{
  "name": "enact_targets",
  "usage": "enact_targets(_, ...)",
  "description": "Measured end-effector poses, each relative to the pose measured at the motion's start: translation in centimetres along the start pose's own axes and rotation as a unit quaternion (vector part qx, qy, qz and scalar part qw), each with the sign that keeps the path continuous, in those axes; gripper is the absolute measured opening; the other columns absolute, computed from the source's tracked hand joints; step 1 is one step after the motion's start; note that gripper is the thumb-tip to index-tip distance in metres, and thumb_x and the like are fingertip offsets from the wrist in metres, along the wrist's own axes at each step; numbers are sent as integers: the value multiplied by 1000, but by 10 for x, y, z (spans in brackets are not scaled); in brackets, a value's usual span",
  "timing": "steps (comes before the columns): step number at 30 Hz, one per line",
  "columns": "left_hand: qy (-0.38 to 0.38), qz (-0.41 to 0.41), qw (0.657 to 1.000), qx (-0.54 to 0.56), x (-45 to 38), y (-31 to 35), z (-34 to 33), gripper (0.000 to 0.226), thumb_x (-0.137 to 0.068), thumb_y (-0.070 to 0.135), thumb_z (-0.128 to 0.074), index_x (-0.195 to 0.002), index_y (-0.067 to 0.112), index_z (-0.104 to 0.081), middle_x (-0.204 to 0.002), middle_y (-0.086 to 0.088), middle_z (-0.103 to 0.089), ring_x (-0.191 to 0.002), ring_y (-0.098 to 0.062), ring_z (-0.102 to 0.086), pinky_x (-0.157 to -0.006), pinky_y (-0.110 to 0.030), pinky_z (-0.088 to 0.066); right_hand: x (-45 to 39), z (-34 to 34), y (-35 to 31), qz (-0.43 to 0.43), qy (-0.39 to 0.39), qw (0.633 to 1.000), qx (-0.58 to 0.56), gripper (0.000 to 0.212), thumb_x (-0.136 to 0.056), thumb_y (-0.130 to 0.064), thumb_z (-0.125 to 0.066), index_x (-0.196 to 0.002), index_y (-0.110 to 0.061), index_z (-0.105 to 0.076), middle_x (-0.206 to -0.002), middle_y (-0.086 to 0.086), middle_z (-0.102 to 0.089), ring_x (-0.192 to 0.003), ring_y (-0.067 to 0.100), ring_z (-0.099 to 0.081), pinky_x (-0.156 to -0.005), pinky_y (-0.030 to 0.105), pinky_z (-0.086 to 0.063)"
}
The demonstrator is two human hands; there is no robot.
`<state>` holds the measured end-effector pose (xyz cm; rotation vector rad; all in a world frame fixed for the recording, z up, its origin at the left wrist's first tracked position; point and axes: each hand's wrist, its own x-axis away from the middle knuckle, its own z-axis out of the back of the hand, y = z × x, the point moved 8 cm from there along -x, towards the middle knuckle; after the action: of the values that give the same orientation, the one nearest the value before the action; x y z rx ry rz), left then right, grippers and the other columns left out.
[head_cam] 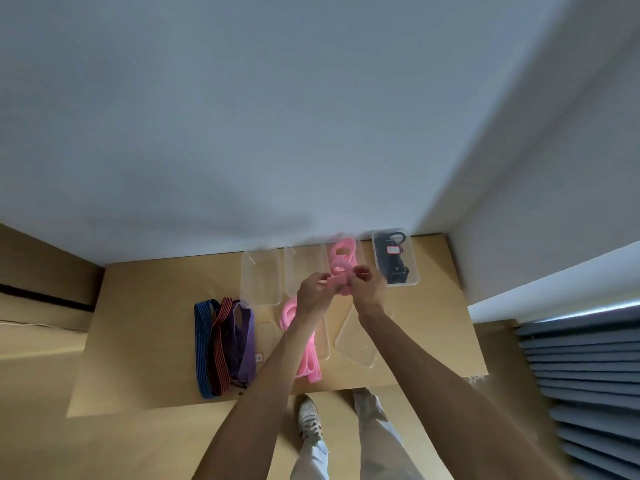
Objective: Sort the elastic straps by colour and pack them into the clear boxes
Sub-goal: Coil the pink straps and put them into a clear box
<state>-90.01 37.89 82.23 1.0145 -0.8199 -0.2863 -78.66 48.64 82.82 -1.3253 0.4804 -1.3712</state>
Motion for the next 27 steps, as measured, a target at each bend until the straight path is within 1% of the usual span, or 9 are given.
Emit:
enact_targets(6,15,14,998,-63,-54,5,-26,43,-90,49,-67,-106,9,-73,-103,-6,-74,-93,-22,-70,-84,-34,-54,-79,-9,-9,17,-9,998,63,24,-95,-13,-65,-117,-6,-72,-113,10,-73,-93,17,-67,-78,20,-53)
enact_targets(9,48,23,993,-108,-81,0,-31,26,-96,27,-64,-106,5,-73,-106,-9,-75,-96,-26,-69,-82,-31,-53,-109,-24,-3,33,-47,992,109,27,-95,-9,-60,-120,-7,-70,-116,11,-72,-96,21,-67,-85,27,-54)
enact_targets(13,98,31,985,-141,-106,-5,-27,20,-94,21,-64,-103,6,-72,-102,-7,-75,-90,-24,-70,-76,-26,-51,-132,-40,3,59,-61,986,143,26,-94,-5,-57,-115,-7,-73,-109,12,-74,-94,25,-69,-80,31,-55)
enact_targets(16,116,27,978,-169,-120,-5,-27,19,-92,26,-69,-102,10,-69,-98,-1,-74,-81,-20,-69,-71,-26,-52,-139,-50,1,89,-58,979,173,23,-96,-5,-52,-101,-3,-74,-95,14,-73,-87,30,-68,-67,35,-51)
enact_targets(18,116,18,973,-201,-126,-4,-32,19,-90,27,-71,-99,11,-68,-93,-2,-74,-79,-22,-68,-67,-30,-52,-138,-52,-5,152,-51,956,244,21,-95,-2,-51,-95,-1,-73,-87,14,-67,-80,30,-62,-58,28,-38)
enact_targets(20,115,3,966,-233,-129,-1,-39,18,-89,28,-70,-98,13,-70,-89,-3,-74,-77,-24,-67,-63,-29,-49,-132,-48,-11,215,-29,929,301,17,-88,4,-57,-93,0,-72,-91,14,-64,-81,29,-58,-60,26,-35)
enact_targets(22,110,-5,952,-284,-134,0,-45,18,-91,30,-66,-100,16,-72,-91,-4,-73,-81,-26,-67,-66,-32,-50,-124,-45,-14,265,-24,918,295,14,-80,7,-67,-89,0,-74,-94,16,-70,-82,32,-63,-64,29,-42)
enact_targets(24,98,-8,930,-354,-139,0,-51,19,-94,28,-60,-106,17,-70,-98,-7,-70,-89,-28,-65,-72,-34,-47,-118,-45,-11,284,-40,910,301,12,-79,0,-74,-90,-6,-77,-92,13,-75,-82,33,-68,-71,35,-49)
enact_targets(27,108,-39,922,-370,-139,-1,-52,24,-91,13,-59,-113,13,-68,-95,-10,-65,-87,-31,-62,-69,-33,-38,-119,-53,3,275,-68,877,388,25,-74,-3,-75,-96,-14,-78,-90,6,-77,-84,34,-66,-75,40,-45)
